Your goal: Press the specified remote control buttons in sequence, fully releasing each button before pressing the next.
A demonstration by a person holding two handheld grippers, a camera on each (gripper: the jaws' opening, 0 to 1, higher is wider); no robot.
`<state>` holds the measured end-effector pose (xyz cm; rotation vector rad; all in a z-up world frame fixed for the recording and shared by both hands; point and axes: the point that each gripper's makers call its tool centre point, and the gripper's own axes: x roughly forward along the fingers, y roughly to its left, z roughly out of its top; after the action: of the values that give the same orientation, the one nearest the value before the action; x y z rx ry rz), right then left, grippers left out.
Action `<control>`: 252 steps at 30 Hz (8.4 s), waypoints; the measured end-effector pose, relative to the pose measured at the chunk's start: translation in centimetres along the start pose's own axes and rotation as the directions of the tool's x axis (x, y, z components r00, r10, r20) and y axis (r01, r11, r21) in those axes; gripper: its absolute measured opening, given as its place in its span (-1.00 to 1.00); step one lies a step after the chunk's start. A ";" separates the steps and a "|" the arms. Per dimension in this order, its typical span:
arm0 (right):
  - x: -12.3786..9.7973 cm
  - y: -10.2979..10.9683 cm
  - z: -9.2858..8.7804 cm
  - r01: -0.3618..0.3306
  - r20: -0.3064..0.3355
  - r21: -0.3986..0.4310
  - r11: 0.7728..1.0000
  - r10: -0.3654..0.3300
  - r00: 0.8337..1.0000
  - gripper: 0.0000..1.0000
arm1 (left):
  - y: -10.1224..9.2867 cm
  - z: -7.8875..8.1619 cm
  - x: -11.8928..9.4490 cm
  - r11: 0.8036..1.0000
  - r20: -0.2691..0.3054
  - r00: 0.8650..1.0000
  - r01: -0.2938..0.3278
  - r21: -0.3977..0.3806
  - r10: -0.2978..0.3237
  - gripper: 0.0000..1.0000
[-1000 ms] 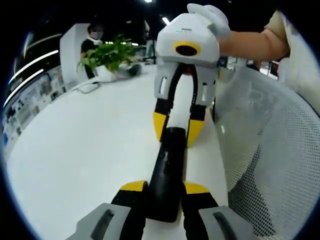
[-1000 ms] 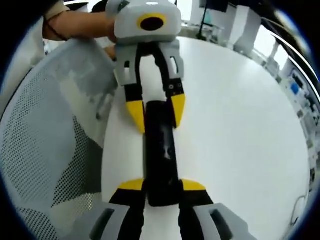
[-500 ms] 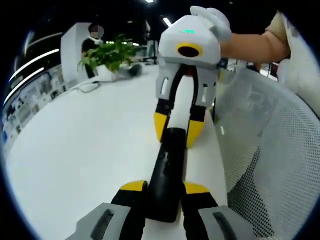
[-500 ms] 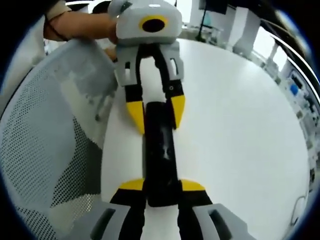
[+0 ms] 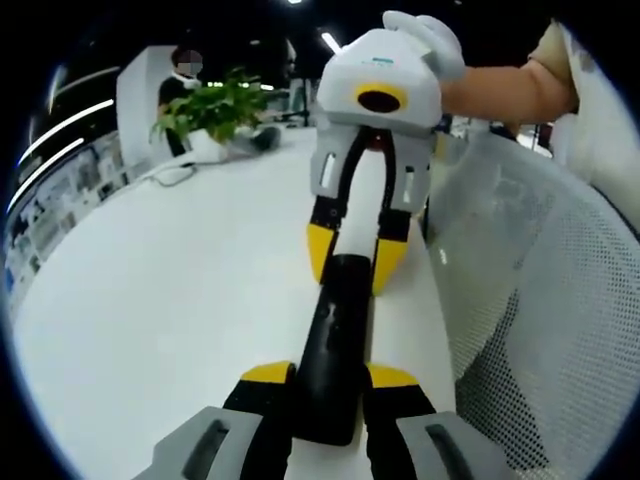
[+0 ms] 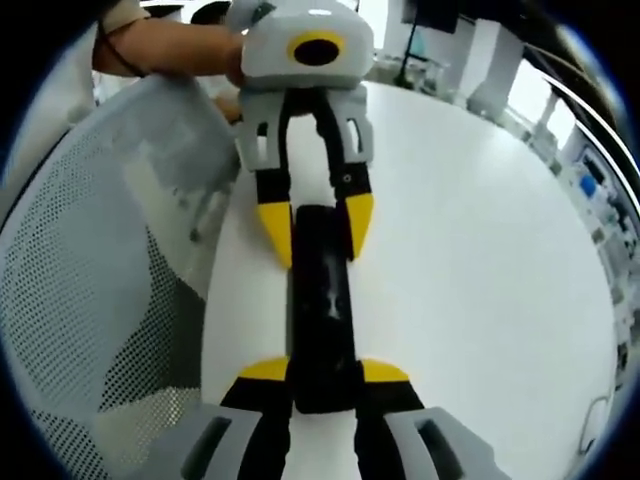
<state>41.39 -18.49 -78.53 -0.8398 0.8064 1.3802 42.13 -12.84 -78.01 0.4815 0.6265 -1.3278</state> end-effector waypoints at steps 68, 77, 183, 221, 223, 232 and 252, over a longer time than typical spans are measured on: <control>-2.7 -20.6 -0.1 0.168 0.099 -0.070 0.983 -0.160 0.982 -0.58 | 20.2 5.7 2.2 0.988 -0.014 0.995 -0.097 0.117 0.099 -0.50; -2.2 -23.1 -0.3 0.183 0.096 -0.073 0.980 -0.176 0.980 -0.58 | 22.2 5.9 2.9 0.987 -0.043 0.994 -0.098 0.127 0.104 -0.50; -9.6 -10.9 2.0 0.233 0.450 0.362 0.902 -0.389 0.804 -0.43 | 9.1 10.0 -6.0 0.934 0.384 0.874 -0.183 -0.305 0.297 -0.32; -12.9 -1.1 5.9 0.144 0.578 0.463 0.875 -0.420 0.700 -0.16 | -0.4 8.7 -10.7 0.899 0.427 0.835 -0.168 -0.404 0.348 0.22; -13.2 -1.0 6.2 0.135 0.586 0.479 0.867 -0.431 0.686 -0.10 | -0.5 8.7 -10.8 0.896 0.427 0.831 -0.174 -0.408 0.356 0.27; -13.4 -0.6 6.4 0.143 0.579 0.517 0.844 -0.467 0.668 0.16 | -1.0 8.1 -11.4 0.879 0.420 0.827 -0.172 -0.444 0.374 0.46; -12.0 -0.4 5.2 0.090 0.544 0.606 0.791 -0.494 0.679 0.48 | -1.1 7.3 -10.1 0.859 0.398 0.836 -0.156 -0.487 0.377 0.82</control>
<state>41.32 -19.77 -65.53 0.0265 0.3882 0.9545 40.86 -10.39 -65.80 -0.1369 0.3953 -0.9346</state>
